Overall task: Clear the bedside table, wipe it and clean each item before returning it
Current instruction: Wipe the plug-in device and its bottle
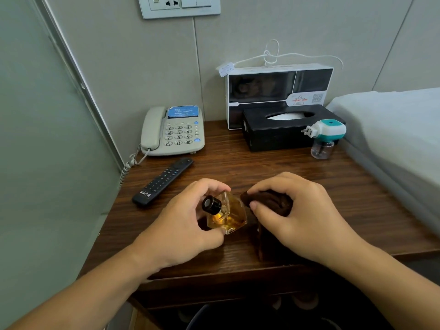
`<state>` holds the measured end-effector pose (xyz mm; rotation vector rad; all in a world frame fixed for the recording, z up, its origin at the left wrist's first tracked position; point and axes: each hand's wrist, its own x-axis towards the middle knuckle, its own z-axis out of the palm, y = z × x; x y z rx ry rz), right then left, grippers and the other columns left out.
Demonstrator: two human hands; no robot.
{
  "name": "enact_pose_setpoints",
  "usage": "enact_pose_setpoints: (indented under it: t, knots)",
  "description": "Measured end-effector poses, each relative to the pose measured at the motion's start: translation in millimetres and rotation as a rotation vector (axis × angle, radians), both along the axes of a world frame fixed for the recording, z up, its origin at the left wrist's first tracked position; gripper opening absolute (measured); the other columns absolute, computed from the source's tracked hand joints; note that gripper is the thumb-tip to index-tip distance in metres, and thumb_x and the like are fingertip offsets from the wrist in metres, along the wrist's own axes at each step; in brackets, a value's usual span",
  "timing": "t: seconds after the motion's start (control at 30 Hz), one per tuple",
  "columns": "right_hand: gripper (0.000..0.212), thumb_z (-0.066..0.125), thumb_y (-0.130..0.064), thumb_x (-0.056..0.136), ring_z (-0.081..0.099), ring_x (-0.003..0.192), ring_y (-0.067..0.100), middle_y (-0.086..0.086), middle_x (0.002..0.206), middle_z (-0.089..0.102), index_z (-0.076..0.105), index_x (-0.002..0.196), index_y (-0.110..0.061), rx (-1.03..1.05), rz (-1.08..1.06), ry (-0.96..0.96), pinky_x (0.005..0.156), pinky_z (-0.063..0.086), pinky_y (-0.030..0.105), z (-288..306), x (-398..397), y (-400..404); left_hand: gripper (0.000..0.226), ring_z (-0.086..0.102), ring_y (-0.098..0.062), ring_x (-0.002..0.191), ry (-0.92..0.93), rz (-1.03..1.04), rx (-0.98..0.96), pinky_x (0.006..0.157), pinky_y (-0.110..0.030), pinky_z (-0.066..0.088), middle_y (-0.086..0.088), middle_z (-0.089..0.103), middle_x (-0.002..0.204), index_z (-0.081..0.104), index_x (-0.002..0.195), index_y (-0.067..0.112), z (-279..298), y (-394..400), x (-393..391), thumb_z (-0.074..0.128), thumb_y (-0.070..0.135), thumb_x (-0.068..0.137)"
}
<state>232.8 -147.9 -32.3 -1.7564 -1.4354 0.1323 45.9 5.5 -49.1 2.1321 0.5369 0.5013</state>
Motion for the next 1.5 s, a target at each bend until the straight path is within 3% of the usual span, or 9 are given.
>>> enact_pose_setpoints:
  t: [0.13,0.37,0.63,0.8,0.97,1.07,1.2,1.4,1.5]
  knots:
    - [0.024,0.073,-0.035,0.085,0.062,0.100,-0.005,-0.020,0.100,0.066,0.076,0.108,-0.040,-0.016,-0.036,0.053,0.084,0.048,0.008,1.0,3.1,2.7,0.064,0.062,0.001,0.119,0.035,0.044,0.064,0.106,-0.028,0.049,0.022,0.068,0.119,0.060,0.121,0.042,10.3,-2.9,-1.5,0.091,0.013,0.074]
    - [0.031,0.075,-0.029,0.086,0.062,0.105,-0.003,-0.020,0.105,0.066,0.074,0.116,-0.035,0.012,-0.008,0.026,0.089,0.049,0.012,-2.7,-6.1,5.7,0.066,0.062,0.010,0.115,0.062,0.098,0.023,0.109,-0.030,0.047,0.032,0.069,0.115,0.060,0.113,0.042,8.3,-8.6,2.3,0.098,0.018,0.065]
    - [0.021,0.067,-0.034,0.088,0.062,0.098,0.008,-0.019,0.104,0.060,0.071,0.109,-0.035,0.061,0.097,-0.169,0.082,0.055,0.030,-9.4,-43.6,-3.3,0.055,0.072,0.001,0.098,-0.014,0.127,0.065,0.091,-0.033,0.058,0.021,0.076,0.103,0.066,0.111,0.035,10.9,-13.8,6.7,0.095,0.013,0.070]
    - [0.019,0.069,-0.029,0.090,0.063,0.098,0.002,-0.019,0.098,0.064,0.077,0.107,-0.032,0.129,-0.087,-0.098,0.083,0.054,0.024,0.8,-16.5,8.7,0.071,0.059,0.015,0.113,0.033,0.148,0.215,0.095,-0.009,0.041,0.040,0.066,0.112,0.053,0.120,0.045,10.6,-17.2,9.4,0.097,0.025,0.067]
    - [0.019,0.073,-0.027,0.089,0.065,0.099,0.003,-0.019,0.100,0.066,0.077,0.107,-0.034,0.046,0.059,-0.100,0.085,0.054,0.025,10.8,-11.4,4.6,0.084,0.054,0.021,0.114,0.033,0.125,0.268,0.090,0.004,0.032,0.046,0.061,0.117,0.039,0.126,0.052,8.7,-18.8,8.8,0.095,0.024,0.070]
    - [0.018,0.072,-0.031,0.092,0.063,0.099,-0.002,-0.021,0.100,0.067,0.077,0.107,-0.038,-0.064,0.024,-0.073,0.088,0.053,0.023,22.3,4.4,10.3,0.086,0.051,0.020,0.120,0.049,0.122,0.315,0.093,0.005,0.030,0.047,0.059,0.119,0.038,0.134,0.051,8.6,-17.8,10.7,0.093,0.025,0.074]
    - [0.014,0.074,-0.030,0.091,0.065,0.096,-0.002,-0.022,0.095,0.069,0.079,0.101,-0.039,-0.166,0.163,-0.015,0.080,0.051,0.016,20.7,3.9,2.2,0.089,0.047,0.016,0.130,0.057,0.070,0.394,0.103,-0.002,0.031,0.048,0.056,0.125,0.034,0.145,0.046,5.8,-16.8,7.9,0.079,0.000,0.084]
    - [0.016,0.076,-0.026,0.088,0.068,0.098,0.003,-0.019,0.095,0.071,0.080,0.100,-0.037,-0.033,0.176,0.009,0.082,0.052,0.018,23.8,5.0,4.2,0.090,0.050,0.018,0.123,0.086,0.059,0.357,0.095,0.001,0.035,0.047,0.058,0.118,0.037,0.147,0.047,5.5,-21.8,6.5,0.088,0.021,0.078]
    - [0.015,0.074,-0.025,0.091,0.069,0.091,-0.003,-0.021,0.091,0.073,0.080,0.097,-0.038,-0.177,0.174,0.050,0.077,0.053,0.016,31.1,15.7,4.2,0.083,0.049,0.019,0.124,0.070,0.033,0.381,0.098,0.000,0.033,0.045,0.057,0.127,0.041,0.148,0.039,5.0,-23.5,7.9,0.085,0.018,0.081]
